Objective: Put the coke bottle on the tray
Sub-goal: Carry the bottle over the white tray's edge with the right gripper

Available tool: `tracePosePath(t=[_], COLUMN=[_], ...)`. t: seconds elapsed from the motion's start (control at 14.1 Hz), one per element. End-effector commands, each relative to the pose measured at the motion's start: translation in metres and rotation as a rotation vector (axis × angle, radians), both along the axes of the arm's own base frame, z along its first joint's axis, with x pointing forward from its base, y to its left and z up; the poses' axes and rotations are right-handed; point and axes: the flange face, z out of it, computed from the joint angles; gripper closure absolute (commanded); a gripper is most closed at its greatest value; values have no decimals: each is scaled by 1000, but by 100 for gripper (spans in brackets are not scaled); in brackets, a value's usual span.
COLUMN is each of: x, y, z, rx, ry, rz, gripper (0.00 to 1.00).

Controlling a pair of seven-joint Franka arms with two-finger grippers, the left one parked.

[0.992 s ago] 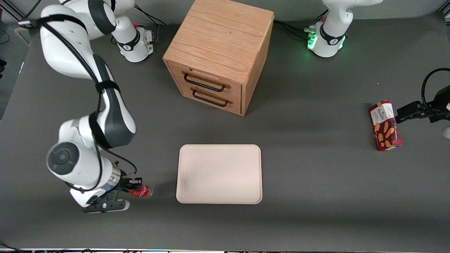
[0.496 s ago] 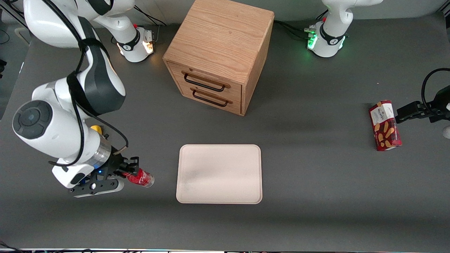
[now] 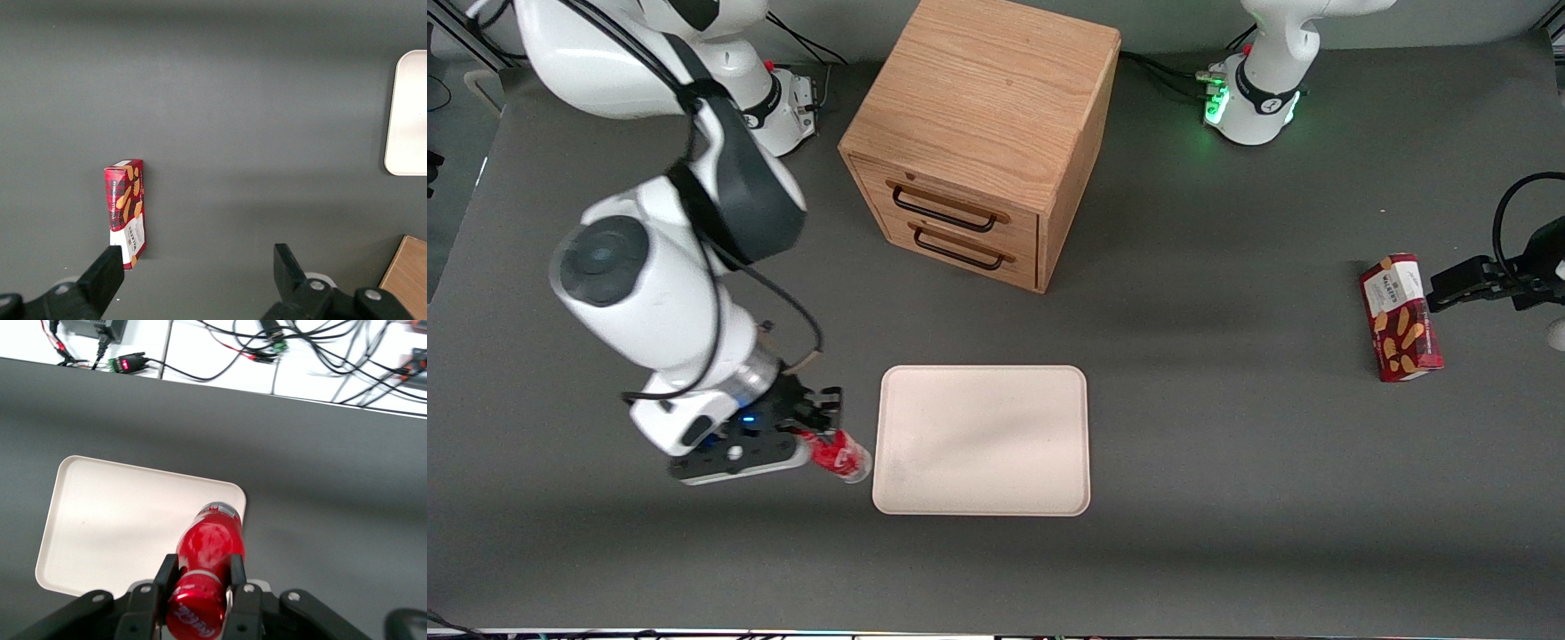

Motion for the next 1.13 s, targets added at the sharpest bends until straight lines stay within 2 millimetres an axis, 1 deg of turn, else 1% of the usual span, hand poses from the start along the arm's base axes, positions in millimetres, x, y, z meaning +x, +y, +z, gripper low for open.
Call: tracePosePath(t=[0.0, 0.14, 0.28, 0.43, 0.5, 0.57, 0.64, 0.78, 0.92, 1.06], x=[7, 11, 17, 24, 26, 27, 27, 24, 24, 24], y=[17, 22, 25, 23, 19, 18, 17, 17, 16, 9], z=[-18, -37, -69, -99, -112, -120, -123, -136, -139, -148], rx=[8, 16, 21, 21, 19, 19, 20, 6, 6, -3], ry=[-31, -25, -7, 13, 29, 41, 48, 75, 80, 95], rz=[2, 7, 10, 8, 1, -2, -4, -7, -22, -27], gripper=[100, 100, 100, 100, 100, 100, 100, 100, 100, 100])
